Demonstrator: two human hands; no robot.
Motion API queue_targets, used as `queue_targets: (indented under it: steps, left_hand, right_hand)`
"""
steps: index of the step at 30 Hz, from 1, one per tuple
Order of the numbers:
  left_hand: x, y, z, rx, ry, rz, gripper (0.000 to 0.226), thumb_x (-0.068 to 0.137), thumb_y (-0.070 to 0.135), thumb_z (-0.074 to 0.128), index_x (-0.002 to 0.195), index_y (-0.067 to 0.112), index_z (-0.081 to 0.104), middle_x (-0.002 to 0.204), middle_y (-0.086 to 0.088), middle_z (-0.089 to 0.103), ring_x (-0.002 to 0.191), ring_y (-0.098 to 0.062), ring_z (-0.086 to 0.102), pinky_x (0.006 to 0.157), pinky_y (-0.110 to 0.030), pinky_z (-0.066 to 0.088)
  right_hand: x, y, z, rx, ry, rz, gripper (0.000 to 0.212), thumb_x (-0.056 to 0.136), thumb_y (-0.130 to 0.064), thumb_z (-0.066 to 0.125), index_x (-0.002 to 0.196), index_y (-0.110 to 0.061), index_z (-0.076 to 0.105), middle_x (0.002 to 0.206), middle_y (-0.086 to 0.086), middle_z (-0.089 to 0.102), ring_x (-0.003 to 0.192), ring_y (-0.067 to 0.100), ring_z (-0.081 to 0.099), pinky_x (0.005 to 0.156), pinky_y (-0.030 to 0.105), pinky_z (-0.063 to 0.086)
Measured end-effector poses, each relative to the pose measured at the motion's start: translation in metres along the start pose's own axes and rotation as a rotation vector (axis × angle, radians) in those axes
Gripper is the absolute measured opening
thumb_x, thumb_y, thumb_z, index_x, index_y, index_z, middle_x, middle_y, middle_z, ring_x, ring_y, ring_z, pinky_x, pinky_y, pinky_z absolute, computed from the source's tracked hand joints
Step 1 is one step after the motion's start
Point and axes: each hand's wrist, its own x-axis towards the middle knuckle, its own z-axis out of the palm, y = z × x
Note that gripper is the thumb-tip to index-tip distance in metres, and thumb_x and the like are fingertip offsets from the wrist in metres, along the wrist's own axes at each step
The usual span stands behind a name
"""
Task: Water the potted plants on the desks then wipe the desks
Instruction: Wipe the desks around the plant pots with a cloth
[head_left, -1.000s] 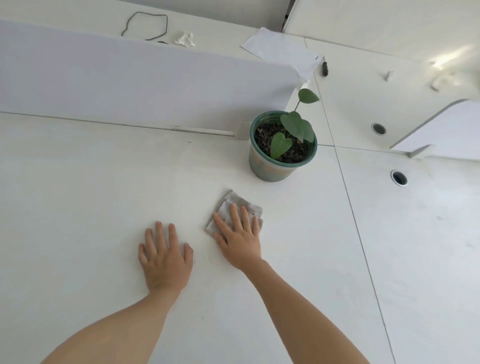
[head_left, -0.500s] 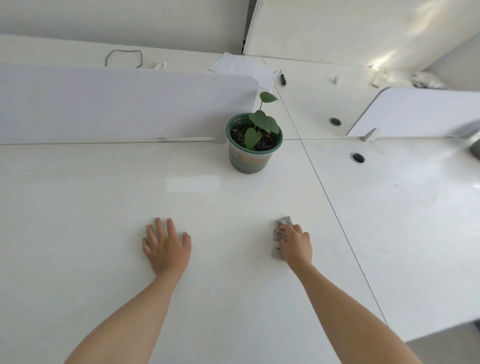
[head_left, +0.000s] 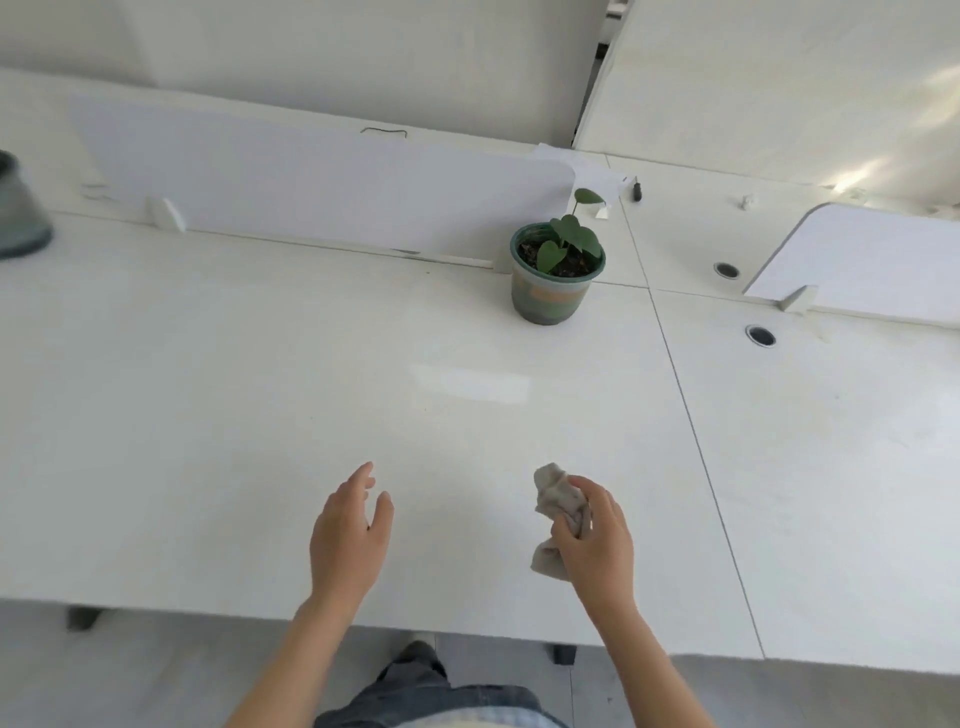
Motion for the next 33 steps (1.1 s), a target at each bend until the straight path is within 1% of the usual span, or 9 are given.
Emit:
queue_targets:
  steps: [2, 7, 10, 13, 18, 22, 26, 29, 33]
  left_hand:
    - [-0.040, -0.004, 0.003, -0.010, 0.008, -0.034, 0.042, 0.093, 0.019, 0.046, 0.134, 0.013, 0.042, 0.126, -0.005, 0.058, 0.115, -0.021, 0.053, 0.091, -0.035, 0.041]
    - [-0.121, -0.020, 0.009, 0.038, -0.052, -0.102, 0.046, 0.094, 0.025, 0.043, 0.139, 0.018, 0.036, 0.130, -0.001, 0.055, 0.116, -0.018, 0.052, 0.090, -0.032, 0.041]
    - [-0.162, -0.039, -0.002, 0.168, -0.129, -0.185, 0.049, 0.096, 0.031, 0.038, 0.142, 0.018, 0.030, 0.136, -0.002, 0.050, 0.122, -0.018, 0.049, 0.092, -0.032, 0.040]
    - [-0.199, -0.062, -0.018, 0.241, -0.167, -0.297, 0.048, 0.097, 0.032, 0.035, 0.142, 0.016, 0.030, 0.135, -0.003, 0.050, 0.121, -0.017, 0.048, 0.092, -0.030, 0.040]
    - [-0.234, -0.087, -0.046, 0.215, -0.091, -0.360, 0.045, 0.096, 0.030, 0.037, 0.139, 0.017, 0.036, 0.124, 0.000, 0.055, 0.110, -0.017, 0.053, 0.088, -0.030, 0.043]
    - [-0.250, -0.113, -0.071, 0.202, -0.086, -0.348, 0.046, 0.096, 0.032, 0.037, 0.140, 0.019, 0.034, 0.125, 0.002, 0.055, 0.106, -0.014, 0.054, 0.087, -0.028, 0.044]
    - [-0.252, -0.159, -0.125, 0.179, -0.035, -0.357, 0.046, 0.096, 0.032, 0.038, 0.139, 0.019, 0.035, 0.126, 0.001, 0.055, 0.108, -0.014, 0.053, 0.085, -0.025, 0.042]
    - [-0.253, -0.206, -0.189, 0.157, 0.056, -0.424, 0.044, 0.095, 0.030, 0.040, 0.137, 0.017, 0.040, 0.123, 0.000, 0.056, 0.109, -0.017, 0.054, 0.087, -0.030, 0.044]
    - [-0.262, -0.259, -0.259, 0.060, 0.249, -0.556, 0.040, 0.095, 0.027, 0.042, 0.132, 0.014, 0.046, 0.114, -0.001, 0.059, 0.099, -0.016, 0.053, 0.082, -0.029, 0.040]
  right_hand:
    - [-0.022, 0.007, -0.006, -0.011, -0.055, -0.071, 0.036, 0.079, -0.002, 0.052, 0.111, -0.019, 0.055, 0.087, -0.021, 0.047, 0.098, 0.017, 0.049, 0.079, 0.031, 0.040]
    - [-0.062, 0.023, -0.010, -0.059, -0.184, -0.178, 0.037, 0.080, -0.005, 0.053, 0.115, -0.018, 0.053, 0.095, -0.008, 0.050, 0.098, 0.014, 0.046, 0.074, 0.026, 0.035]
    - [-0.091, 0.027, -0.002, -0.056, -0.279, -0.245, 0.036, 0.081, -0.006, 0.054, 0.115, -0.017, 0.053, 0.101, -0.002, 0.056, 0.102, 0.017, 0.047, 0.074, 0.025, 0.034]
    - [-0.119, 0.025, 0.009, -0.081, -0.361, -0.282, 0.037, 0.082, -0.007, 0.053, 0.117, -0.018, 0.052, 0.100, -0.005, 0.053, 0.105, 0.017, 0.047, 0.072, 0.025, 0.033]
    - [-0.157, 0.012, 0.032, -0.102, -0.430, -0.317, 0.038, 0.084, -0.012, 0.053, 0.120, -0.021, 0.050, 0.101, -0.014, 0.046, 0.108, 0.014, 0.048, 0.073, 0.022, 0.034]
    - [-0.188, -0.003, 0.064, -0.164, -0.485, -0.368, 0.039, 0.084, -0.012, 0.052, 0.122, -0.021, 0.049, 0.114, -0.007, 0.055, 0.112, 0.013, 0.045, 0.074, 0.020, 0.033]
    - [-0.215, -0.037, 0.119, -0.167, -0.479, -0.377, 0.040, 0.083, -0.011, 0.052, 0.122, -0.019, 0.050, 0.118, -0.004, 0.056, 0.113, 0.015, 0.045, 0.074, 0.020, 0.033]
    - [-0.244, -0.075, 0.177, -0.139, -0.492, -0.360, 0.039, 0.083, -0.010, 0.051, 0.121, -0.019, 0.050, 0.118, -0.003, 0.056, 0.112, 0.016, 0.046, 0.073, 0.020, 0.033]
    - [-0.283, -0.121, 0.249, -0.159, -0.632, -0.433, 0.039, 0.084, -0.011, 0.050, 0.123, -0.018, 0.049, 0.117, -0.001, 0.056, 0.111, 0.016, 0.047, 0.074, 0.020, 0.034]
